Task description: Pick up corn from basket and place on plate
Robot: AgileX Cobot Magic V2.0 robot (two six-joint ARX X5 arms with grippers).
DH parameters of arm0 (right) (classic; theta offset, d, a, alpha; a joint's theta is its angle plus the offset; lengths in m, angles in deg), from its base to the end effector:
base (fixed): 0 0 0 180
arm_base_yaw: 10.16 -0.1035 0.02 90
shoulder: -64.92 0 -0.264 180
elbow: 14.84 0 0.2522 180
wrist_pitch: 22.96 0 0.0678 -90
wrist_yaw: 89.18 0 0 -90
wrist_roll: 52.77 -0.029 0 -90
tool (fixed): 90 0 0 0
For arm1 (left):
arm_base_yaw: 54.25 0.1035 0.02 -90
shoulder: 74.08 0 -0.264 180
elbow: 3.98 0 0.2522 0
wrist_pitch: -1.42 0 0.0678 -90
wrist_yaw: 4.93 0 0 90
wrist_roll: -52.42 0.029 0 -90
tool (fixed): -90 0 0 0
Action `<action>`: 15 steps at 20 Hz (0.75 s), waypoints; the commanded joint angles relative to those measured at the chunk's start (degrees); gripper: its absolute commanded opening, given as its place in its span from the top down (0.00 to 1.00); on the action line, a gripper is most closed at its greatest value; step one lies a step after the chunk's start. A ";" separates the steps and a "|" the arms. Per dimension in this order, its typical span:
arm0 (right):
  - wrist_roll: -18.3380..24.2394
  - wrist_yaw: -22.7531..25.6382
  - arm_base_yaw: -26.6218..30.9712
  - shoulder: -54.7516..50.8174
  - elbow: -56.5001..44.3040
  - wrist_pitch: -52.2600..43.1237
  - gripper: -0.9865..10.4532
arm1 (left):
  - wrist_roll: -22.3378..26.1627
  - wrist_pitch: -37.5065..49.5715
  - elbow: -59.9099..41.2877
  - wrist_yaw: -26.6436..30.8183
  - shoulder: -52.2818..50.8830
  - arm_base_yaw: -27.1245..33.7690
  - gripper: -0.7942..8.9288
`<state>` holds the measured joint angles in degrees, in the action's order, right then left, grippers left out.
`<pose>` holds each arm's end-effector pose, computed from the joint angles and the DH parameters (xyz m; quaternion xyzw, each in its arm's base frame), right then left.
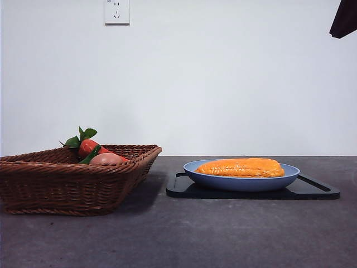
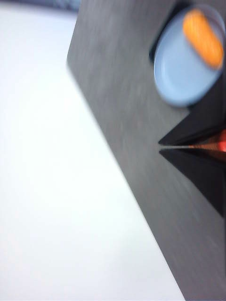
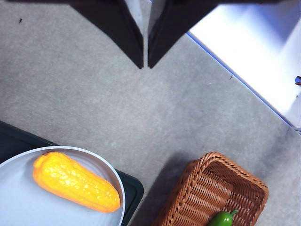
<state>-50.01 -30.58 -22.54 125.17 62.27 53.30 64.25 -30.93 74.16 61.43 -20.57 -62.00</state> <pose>0.1701 0.0528 0.3262 0.0624 0.4807 0.3355 0.8077 0.1825 -0.0366 0.4082 0.0897 0.0385 -0.2753 0.9564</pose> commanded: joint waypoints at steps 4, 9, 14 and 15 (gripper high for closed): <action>0.68 -0.09 -0.17 0.33 0.61 -0.35 0.91 | -3.98 10.82 -21.20 6.05 -17.29 9.18 0.91; 0.68 -0.09 -0.20 0.33 0.61 -0.35 0.91 | -3.98 17.27 -39.32 11.93 -31.91 10.01 0.91; 0.68 -0.07 -0.17 0.33 0.61 -0.35 0.91 | -4.02 17.33 -51.39 12.15 -41.51 10.01 0.91; 0.68 -0.07 -0.17 0.33 0.61 -0.35 0.91 | -4.02 17.18 -53.18 12.15 -42.93 10.01 0.91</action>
<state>-50.01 -30.58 -22.52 125.17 62.27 53.30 60.56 -14.34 21.07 73.34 -63.45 -52.12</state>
